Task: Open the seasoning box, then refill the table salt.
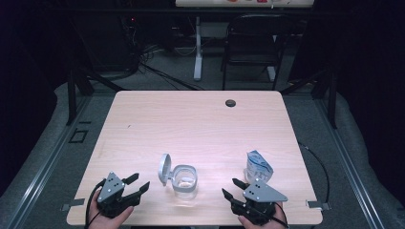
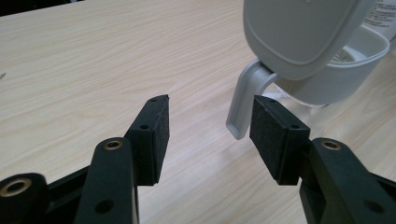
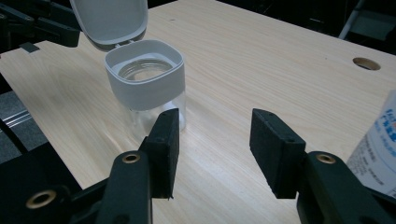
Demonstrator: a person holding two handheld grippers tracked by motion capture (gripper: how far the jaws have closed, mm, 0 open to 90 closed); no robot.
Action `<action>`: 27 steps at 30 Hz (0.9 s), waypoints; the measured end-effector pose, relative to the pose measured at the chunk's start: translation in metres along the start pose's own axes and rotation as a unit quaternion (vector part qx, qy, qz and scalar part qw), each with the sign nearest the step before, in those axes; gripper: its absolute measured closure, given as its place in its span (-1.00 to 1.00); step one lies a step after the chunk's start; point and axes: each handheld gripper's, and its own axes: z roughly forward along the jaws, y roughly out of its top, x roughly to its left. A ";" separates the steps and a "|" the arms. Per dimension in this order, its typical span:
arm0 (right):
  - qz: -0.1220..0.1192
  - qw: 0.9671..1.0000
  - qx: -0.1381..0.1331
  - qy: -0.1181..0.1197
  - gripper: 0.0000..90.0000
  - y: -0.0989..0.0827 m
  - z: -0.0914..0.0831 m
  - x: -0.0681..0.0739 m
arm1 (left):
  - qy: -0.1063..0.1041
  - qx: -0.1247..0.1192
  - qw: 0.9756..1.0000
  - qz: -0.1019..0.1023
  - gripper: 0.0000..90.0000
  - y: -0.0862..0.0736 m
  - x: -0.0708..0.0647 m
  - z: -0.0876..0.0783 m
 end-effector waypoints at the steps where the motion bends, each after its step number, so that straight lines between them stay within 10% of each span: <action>1: -0.002 1.000 -0.002 -0.004 0.17 -0.001 -0.002 -0.001 | 0.000 0.000 1.000 -0.003 0.07 0.000 0.001 -0.001; 13: 0.016 0.998 -0.042 -0.042 0.03 -0.003 -0.038 -0.026 | 0.012 -0.015 1.000 -0.014 0.04 -0.002 0.003 -0.011; 27: 0.053 0.996 -0.019 -0.065 0.04 -0.023 -0.051 -0.063 | 0.010 -0.006 1.000 -0.020 0.02 -0.004 0.007 -0.009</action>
